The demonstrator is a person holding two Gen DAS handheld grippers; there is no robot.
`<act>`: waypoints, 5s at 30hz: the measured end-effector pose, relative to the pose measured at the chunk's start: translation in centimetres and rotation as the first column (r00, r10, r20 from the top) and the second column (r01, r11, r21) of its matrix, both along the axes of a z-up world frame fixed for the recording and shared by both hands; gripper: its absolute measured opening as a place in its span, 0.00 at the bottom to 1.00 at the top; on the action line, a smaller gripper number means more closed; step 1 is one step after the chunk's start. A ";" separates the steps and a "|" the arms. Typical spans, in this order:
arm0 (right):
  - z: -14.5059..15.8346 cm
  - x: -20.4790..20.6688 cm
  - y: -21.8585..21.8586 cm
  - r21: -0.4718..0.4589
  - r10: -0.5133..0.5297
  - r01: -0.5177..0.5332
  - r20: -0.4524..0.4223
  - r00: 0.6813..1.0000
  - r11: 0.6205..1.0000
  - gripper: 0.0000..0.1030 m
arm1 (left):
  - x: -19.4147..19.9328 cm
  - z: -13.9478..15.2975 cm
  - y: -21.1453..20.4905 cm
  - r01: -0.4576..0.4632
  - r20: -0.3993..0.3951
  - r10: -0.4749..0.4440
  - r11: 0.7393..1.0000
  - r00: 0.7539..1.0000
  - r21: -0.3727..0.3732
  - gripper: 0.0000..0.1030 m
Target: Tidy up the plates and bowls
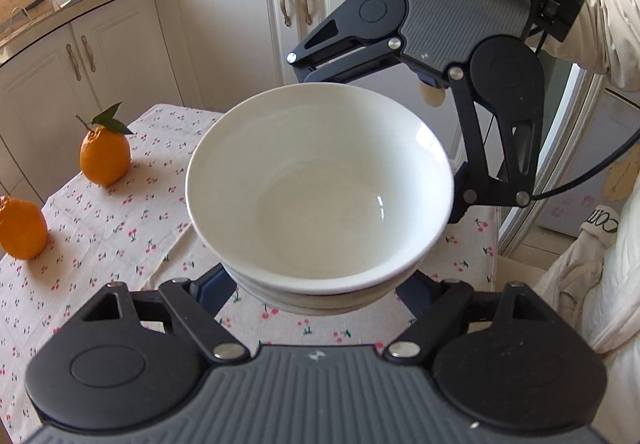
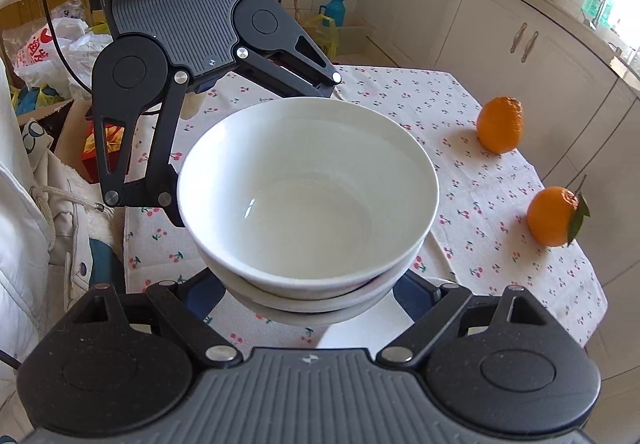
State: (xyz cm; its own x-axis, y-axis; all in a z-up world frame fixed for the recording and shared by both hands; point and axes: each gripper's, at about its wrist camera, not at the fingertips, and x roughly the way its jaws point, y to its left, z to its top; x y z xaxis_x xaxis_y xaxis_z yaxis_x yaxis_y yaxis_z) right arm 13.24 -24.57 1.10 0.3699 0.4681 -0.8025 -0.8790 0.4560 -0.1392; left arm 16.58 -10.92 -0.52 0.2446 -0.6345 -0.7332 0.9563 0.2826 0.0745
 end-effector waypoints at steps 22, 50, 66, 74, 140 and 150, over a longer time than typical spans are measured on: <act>-3.2 2.9 -9.7 -0.003 -0.221 0.221 -0.049 0.974 0.975 0.90 | 4.6 -3.1 -9.6 0.127 -0.031 -0.126 0.992 0.991 0.024 0.83; -2.8 0.8 -9.5 -0.032 -0.404 0.404 0.005 0.915 0.914 1.00 | 0.7 -0.6 -6.3 -0.013 0.120 0.025 0.995 0.992 -0.101 0.99; -0.6 -6.0 -5.8 0.086 -0.887 0.883 0.030 0.461 0.461 1.00 | -6.7 1.6 0.5 -0.519 0.094 0.572 0.792 0.815 -0.320 1.00; 0.7 -9.4 -3.5 0.197 -0.963 0.945 -0.004 0.268 0.262 1.00 | -7.5 2.2 2.2 -0.737 -0.017 0.756 0.631 0.654 -0.242 0.99; 3.2 -11.0 -0.5 0.263 -0.960 0.923 0.087 0.268 0.281 1.00 | -8.6 2.9 2.3 -0.795 -0.006 0.815 0.564 0.580 -0.223 0.99; 3.3 -11.0 -0.4 0.264 -0.958 0.921 0.094 0.271 0.286 1.00 | -8.5 2.8 2.3 -0.796 -0.010 0.815 0.563 0.579 -0.222 0.99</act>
